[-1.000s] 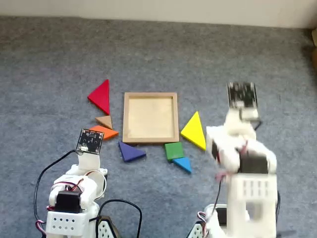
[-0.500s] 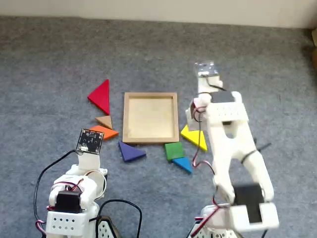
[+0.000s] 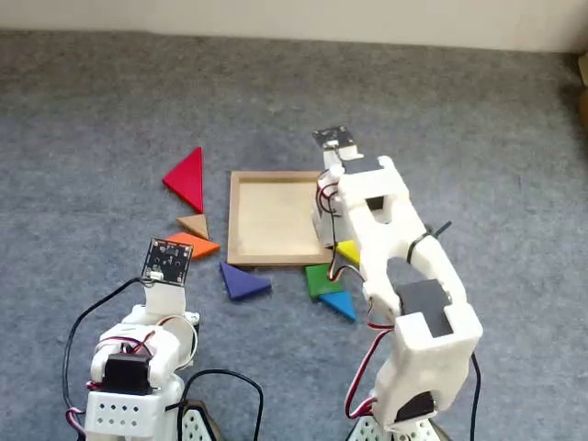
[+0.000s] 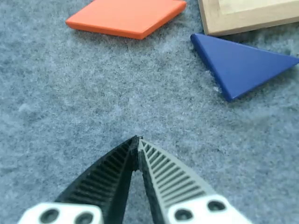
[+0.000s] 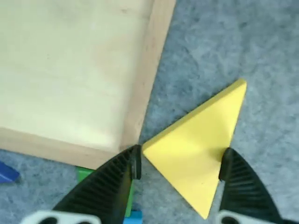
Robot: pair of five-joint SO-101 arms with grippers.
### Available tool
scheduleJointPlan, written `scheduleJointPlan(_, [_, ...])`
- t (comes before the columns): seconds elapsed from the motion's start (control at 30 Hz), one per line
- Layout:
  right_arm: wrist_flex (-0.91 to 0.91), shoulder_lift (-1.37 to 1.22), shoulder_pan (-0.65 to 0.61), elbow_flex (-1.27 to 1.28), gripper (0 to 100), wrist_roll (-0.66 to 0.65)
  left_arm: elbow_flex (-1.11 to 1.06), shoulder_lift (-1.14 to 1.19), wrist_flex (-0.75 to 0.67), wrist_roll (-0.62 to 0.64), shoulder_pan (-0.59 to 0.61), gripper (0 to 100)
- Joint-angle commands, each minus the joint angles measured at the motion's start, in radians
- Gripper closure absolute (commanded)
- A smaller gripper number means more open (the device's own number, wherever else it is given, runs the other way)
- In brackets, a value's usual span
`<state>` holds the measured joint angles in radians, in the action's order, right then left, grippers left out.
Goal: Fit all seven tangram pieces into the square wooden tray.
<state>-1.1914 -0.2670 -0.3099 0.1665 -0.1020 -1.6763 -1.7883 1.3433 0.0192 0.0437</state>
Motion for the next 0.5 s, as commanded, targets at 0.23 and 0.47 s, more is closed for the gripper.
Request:
scheduleJointPlan(0.23, [0.042, 0.010, 0.005, -0.031, 73.1, 0.003, -0.019, -0.021, 0.005, -0.002, 0.013, 100])
scheduleJointPlan(0.47, [0.088, 0.012, 0.030, 0.030, 73.1, 0.002, -0.019, -0.021, 0.005, -0.002, 0.013, 100])
